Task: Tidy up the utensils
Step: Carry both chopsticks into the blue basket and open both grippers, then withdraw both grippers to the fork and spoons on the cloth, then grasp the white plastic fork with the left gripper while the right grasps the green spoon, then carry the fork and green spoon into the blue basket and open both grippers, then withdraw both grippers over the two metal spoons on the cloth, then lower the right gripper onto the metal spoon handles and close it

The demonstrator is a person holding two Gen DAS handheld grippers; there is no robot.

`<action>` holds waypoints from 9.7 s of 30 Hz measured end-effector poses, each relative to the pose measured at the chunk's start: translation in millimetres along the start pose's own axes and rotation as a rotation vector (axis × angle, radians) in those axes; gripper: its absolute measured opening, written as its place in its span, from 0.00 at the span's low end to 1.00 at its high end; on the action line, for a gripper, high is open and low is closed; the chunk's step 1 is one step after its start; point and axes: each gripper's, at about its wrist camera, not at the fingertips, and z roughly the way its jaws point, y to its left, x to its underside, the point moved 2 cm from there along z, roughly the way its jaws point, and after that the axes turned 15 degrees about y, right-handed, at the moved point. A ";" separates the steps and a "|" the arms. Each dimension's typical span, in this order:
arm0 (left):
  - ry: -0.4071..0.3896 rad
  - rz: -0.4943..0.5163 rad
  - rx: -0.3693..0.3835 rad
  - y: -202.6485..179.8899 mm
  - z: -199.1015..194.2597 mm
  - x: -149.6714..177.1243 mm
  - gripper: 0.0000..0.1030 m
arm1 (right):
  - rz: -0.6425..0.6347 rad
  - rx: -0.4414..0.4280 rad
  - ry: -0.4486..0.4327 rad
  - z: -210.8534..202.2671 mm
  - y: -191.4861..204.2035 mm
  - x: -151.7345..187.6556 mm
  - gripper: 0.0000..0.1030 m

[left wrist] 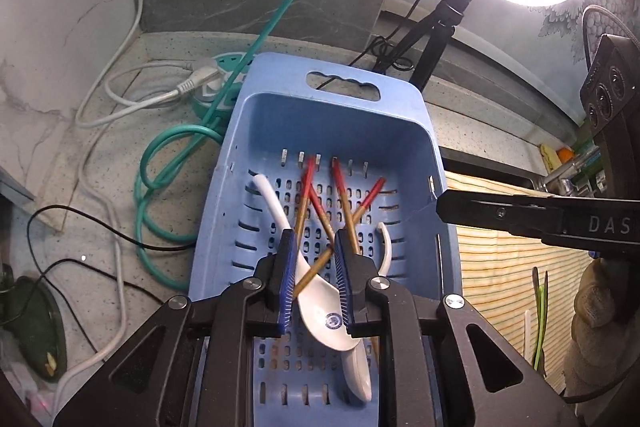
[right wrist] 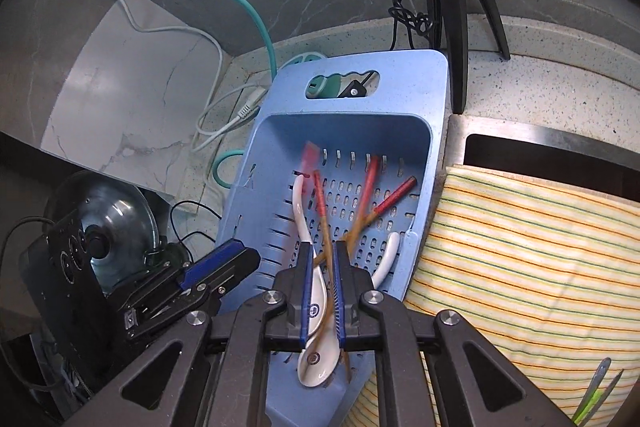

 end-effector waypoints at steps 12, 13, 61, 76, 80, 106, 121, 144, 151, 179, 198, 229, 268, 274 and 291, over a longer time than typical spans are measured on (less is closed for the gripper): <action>-0.008 0.022 -0.017 -11.4 -8.5 5.6 0.17 | -0.030 0.028 -0.025 -17.0 -0.5 8.2 0.24; -0.010 0.021 -0.017 -12.2 -9.8 6.6 0.17 | -0.032 0.026 -0.026 -18.8 -0.9 9.1 0.24; 0.156 0.320 0.163 -233.5 32.9 129.1 0.27 | 0.156 -0.145 0.126 -83.5 -193.6 186.7 0.25; 0.209 0.348 0.153 -250.0 57.5 133.5 0.27 | 0.239 -0.172 0.189 -50.3 -205.1 193.9 0.25; 0.211 0.371 0.121 -254.9 61.4 134.7 0.27 | 0.253 -0.189 0.202 -45.9 -206.5 194.3 0.24; 0.196 0.432 -0.022 -251.8 76.3 128.6 0.12 | 0.207 0.003 0.199 -27.4 -189.5 186.3 0.08; 0.118 0.275 0.081 -210.7 41.5 113.1 0.09 | 0.235 -0.114 0.130 -44.9 -174.6 181.3 0.06; -0.040 0.090 -0.025 -68.4 -35.9 60.1 0.09 | 0.018 -0.146 -0.007 -67.8 -41.4 87.2 0.06; -0.029 0.038 -0.050 -35.1 -27.0 39.3 0.09 | -0.021 -0.117 0.001 -43.1 -7.3 56.9 0.06; 0.023 -0.031 -0.069 -9.3 -0.3 22.7 0.18 | -0.043 -0.048 0.054 -2.9 -1.4 23.0 0.10; -0.051 0.025 -0.075 -46.6 -35.2 34.7 0.18 | -0.088 -0.054 0.008 -56.3 -10.2 47.4 0.12; 0.059 0.308 0.107 -222.6 -7.5 102.9 0.18 | 0.077 -0.015 -0.007 -143.4 -182.0 154.6 0.17; 0.209 0.398 0.052 -301.5 68.1 163.5 0.38 | 0.219 -0.149 0.183 -53.5 -235.9 183.5 0.18; 0.204 0.401 0.057 -300.6 70.9 161.3 0.35 | 0.233 -0.151 0.180 -50.6 -235.4 183.6 0.17; 0.174 0.371 0.118 -289.4 60.7 157.9 0.32 | 0.246 -0.158 0.163 -57.4 -233.6 182.4 0.06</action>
